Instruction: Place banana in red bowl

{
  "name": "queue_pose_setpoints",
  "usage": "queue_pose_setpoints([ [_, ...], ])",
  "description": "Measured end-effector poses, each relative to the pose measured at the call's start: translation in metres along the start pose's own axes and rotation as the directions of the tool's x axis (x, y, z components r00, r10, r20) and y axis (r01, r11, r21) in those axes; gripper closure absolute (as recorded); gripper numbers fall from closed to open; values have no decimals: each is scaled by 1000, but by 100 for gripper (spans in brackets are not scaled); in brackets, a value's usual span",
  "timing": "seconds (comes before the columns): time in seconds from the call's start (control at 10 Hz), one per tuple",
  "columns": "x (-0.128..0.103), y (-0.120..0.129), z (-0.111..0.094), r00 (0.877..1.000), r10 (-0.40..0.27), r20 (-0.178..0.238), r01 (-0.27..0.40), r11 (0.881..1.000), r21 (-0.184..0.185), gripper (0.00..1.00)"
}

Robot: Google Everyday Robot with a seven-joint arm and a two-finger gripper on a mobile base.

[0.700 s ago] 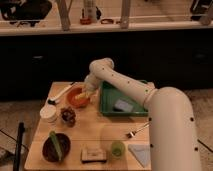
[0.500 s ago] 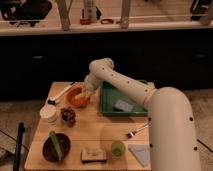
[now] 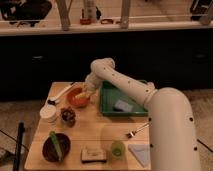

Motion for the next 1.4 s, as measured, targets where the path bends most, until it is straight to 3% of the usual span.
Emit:
queue_pose_setpoints([
  [0.2,1,-2,-1,1000,-7,-1,7,1000,-8,100],
  [0.8,-10,-19,8,996,-84,16,85,992,-88,100],
  [1.4,-18,-29,18,991,-128,44,132,984,-119,100],
])
